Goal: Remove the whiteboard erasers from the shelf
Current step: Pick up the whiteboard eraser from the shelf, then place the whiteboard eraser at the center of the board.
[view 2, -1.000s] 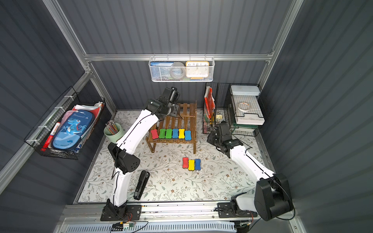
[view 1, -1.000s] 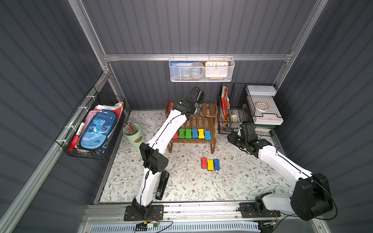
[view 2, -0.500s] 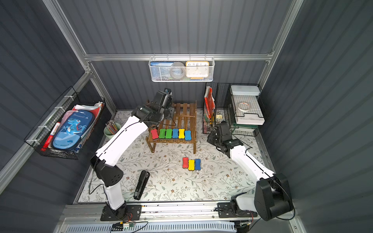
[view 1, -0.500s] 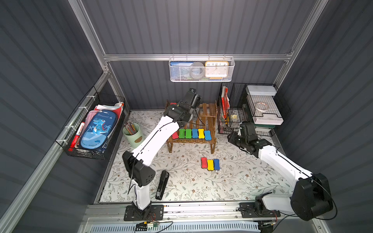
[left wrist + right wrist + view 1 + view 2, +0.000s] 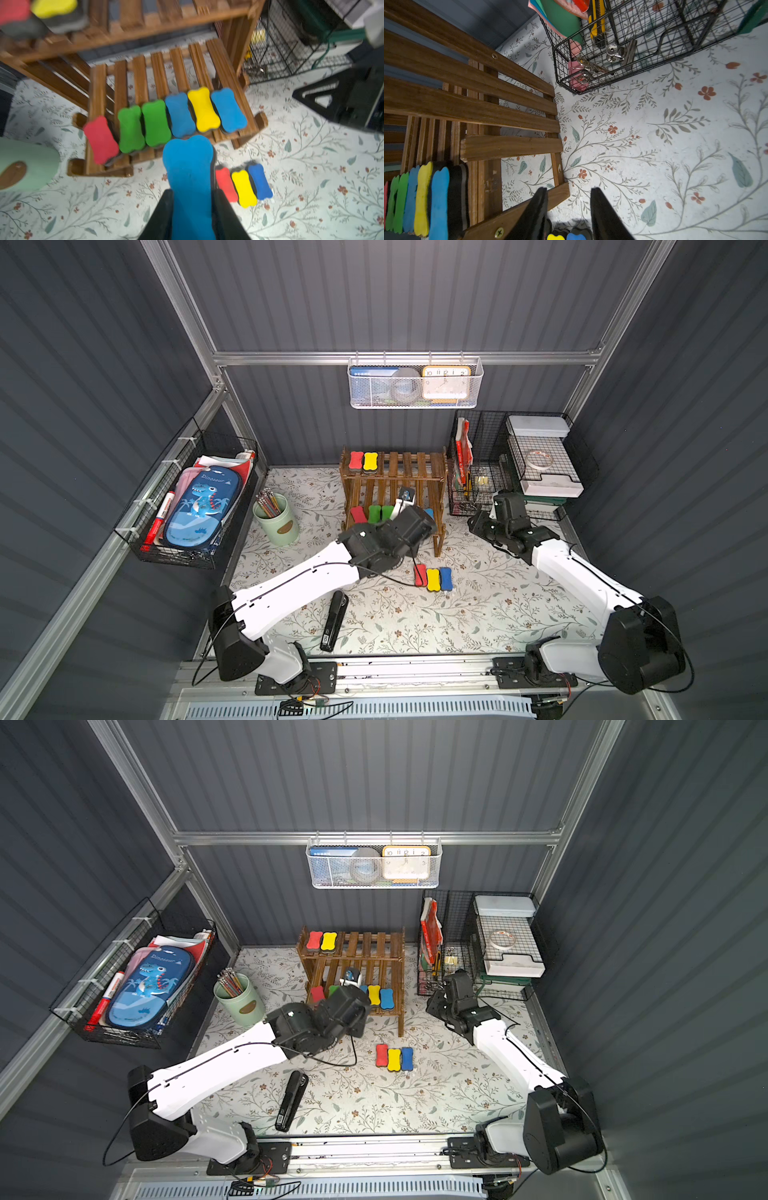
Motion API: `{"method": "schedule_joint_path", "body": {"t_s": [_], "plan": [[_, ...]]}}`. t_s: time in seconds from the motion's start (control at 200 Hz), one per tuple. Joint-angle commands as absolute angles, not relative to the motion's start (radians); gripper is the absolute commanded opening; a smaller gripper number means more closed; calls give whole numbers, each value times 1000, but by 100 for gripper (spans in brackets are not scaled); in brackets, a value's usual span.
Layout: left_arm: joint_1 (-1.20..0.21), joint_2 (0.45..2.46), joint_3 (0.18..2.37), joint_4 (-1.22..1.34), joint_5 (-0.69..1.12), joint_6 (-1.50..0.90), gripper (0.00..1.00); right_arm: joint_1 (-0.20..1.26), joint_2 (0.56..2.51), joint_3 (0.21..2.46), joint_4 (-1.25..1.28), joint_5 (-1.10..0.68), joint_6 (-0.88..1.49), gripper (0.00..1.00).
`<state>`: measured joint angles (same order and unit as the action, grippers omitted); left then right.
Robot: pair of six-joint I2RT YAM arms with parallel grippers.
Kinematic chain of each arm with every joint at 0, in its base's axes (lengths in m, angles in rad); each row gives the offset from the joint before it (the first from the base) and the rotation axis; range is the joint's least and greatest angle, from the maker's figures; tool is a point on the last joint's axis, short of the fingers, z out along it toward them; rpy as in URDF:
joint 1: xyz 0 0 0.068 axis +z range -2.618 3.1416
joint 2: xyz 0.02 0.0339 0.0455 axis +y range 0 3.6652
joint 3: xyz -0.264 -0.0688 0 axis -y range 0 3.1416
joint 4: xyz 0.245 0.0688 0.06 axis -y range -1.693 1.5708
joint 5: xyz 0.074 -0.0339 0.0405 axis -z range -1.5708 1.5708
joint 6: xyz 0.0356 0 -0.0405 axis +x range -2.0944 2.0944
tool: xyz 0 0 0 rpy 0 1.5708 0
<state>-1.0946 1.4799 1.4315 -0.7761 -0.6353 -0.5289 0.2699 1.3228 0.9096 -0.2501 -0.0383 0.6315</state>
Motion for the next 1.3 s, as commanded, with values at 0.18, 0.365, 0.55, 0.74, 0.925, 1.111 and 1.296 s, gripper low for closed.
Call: {"method": "schedule_joint_path", "body": {"t_s": [0.18,0.365,0.55,0.74,0.925,1.111,1.296], "plan": [[-1170,1521,1169,-712,-450,-787,28,267,1322,894,-244,-43,636,39],[-1167,1603,1100,-579,-406,-741,27,266,1316,893,-246,-41,636,39],[-1111,1671,1071,-516,-370,-697,25,264,1309,891,-248,-35,637,39],[-1099,1708,1079,-518,-452,-698,25,261,1301,888,-247,-27,637,39],[-1091,1765,1085,-494,-478,-689,28,258,1300,885,-246,-29,638,39],[-1066,1800,1094,-483,-493,-677,45,256,1297,881,-243,-28,639,39],[-1058,1788,1100,-493,-483,-675,63,255,1292,879,-243,-24,639,39]]}}
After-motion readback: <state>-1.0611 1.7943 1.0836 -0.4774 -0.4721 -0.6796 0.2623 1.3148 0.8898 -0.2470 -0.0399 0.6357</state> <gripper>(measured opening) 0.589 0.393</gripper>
